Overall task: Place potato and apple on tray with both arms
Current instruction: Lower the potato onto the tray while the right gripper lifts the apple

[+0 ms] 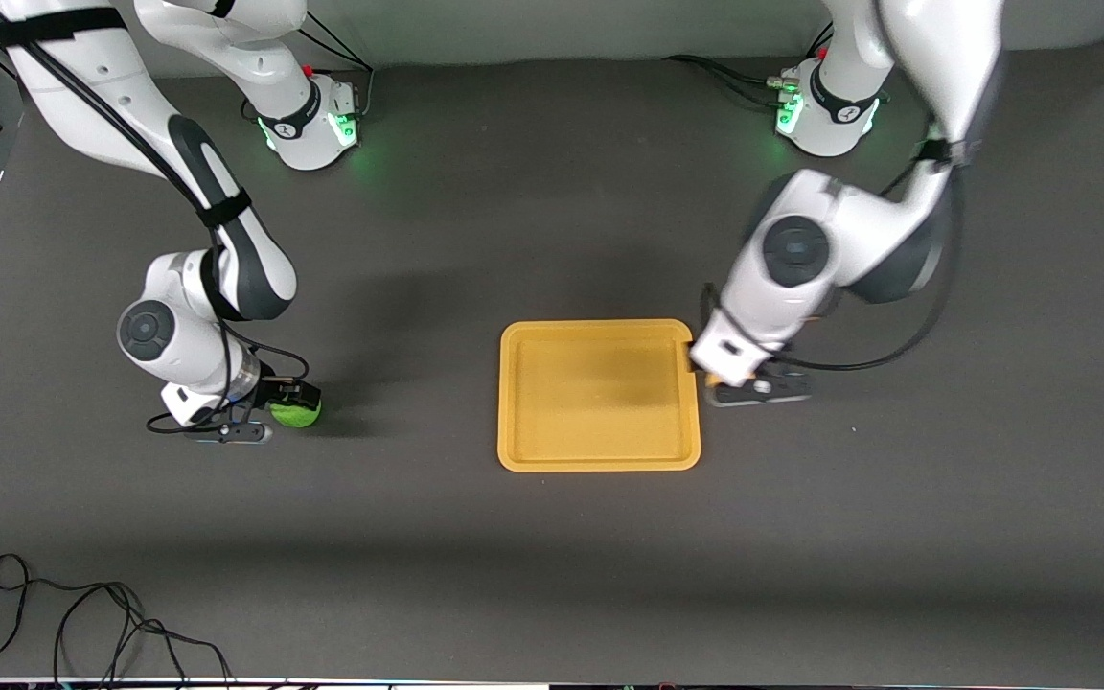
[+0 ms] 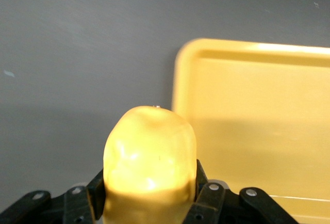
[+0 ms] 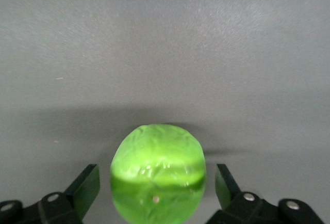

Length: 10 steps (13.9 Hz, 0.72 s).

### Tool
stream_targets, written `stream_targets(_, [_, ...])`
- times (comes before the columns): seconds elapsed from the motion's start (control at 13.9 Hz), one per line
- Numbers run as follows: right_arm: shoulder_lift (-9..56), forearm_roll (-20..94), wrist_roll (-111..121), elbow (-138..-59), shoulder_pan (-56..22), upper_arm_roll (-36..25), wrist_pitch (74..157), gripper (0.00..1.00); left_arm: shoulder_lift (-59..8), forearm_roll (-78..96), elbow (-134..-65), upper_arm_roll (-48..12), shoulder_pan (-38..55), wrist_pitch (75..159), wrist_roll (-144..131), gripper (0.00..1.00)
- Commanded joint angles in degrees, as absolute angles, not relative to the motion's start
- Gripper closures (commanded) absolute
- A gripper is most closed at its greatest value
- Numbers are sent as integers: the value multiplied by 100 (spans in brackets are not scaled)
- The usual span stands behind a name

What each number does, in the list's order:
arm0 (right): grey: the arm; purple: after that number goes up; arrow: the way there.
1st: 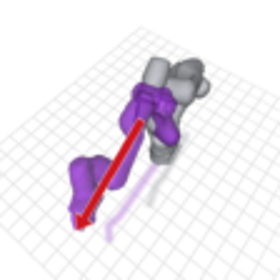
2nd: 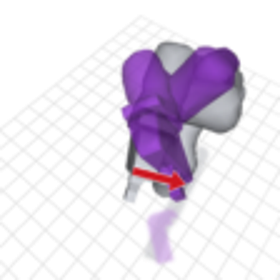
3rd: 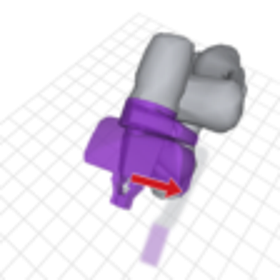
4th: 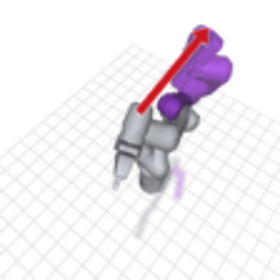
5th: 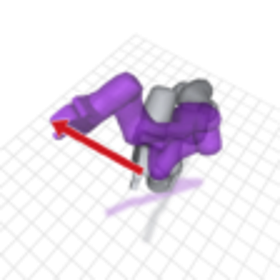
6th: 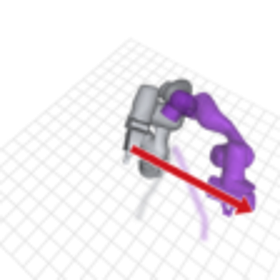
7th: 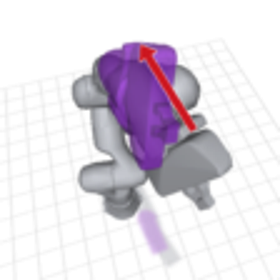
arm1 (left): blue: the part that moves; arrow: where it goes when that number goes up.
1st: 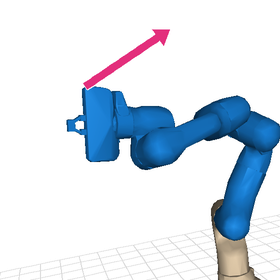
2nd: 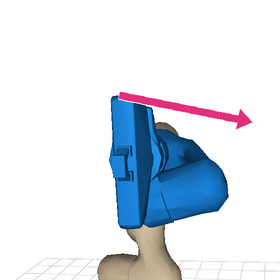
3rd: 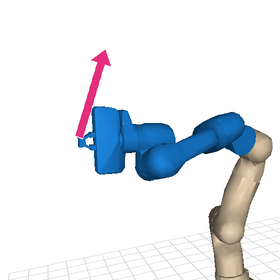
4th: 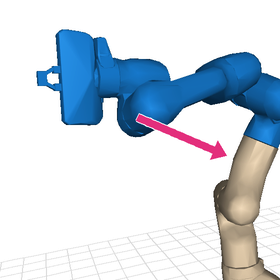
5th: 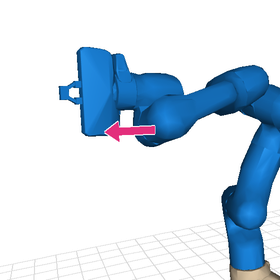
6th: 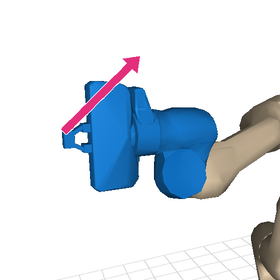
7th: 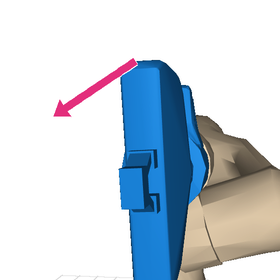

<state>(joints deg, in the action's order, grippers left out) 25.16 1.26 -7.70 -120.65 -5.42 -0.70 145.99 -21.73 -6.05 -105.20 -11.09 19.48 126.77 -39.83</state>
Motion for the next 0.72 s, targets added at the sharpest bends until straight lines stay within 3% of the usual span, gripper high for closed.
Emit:
stream_targets(0.0, [2549, 246, -853, -12032, -580, -97, 14669, 15, -3345, -877, -9425, -1002, 2354, 12683, -4657, 60])
stream_targets(0.14, [2514, 246, -975, -12015, -580, -88, 14625, 42, -3655, -1150, -9246, -1011, 2391, 12709, -4799, 60])
stream_targets(0.22, [2453, 246, -993, -11997, -589, -79, 14573, 48, -3665, -1186, -9272, -1011, 2391, 12735, -4773, 59])
stream_targets(0.43, [1848, 246, -1125, -11858, -598, -9, 13758, 51, -3840, -1187, -9299, -1011, 2399, 12911, -4755, 54])
stream_targets(0.65, [1582, 246, -1160, -10868, -589, 184, 12214, 55, -3858, -1195, -9378, -1011, 2426, 12964, -4764, 51])
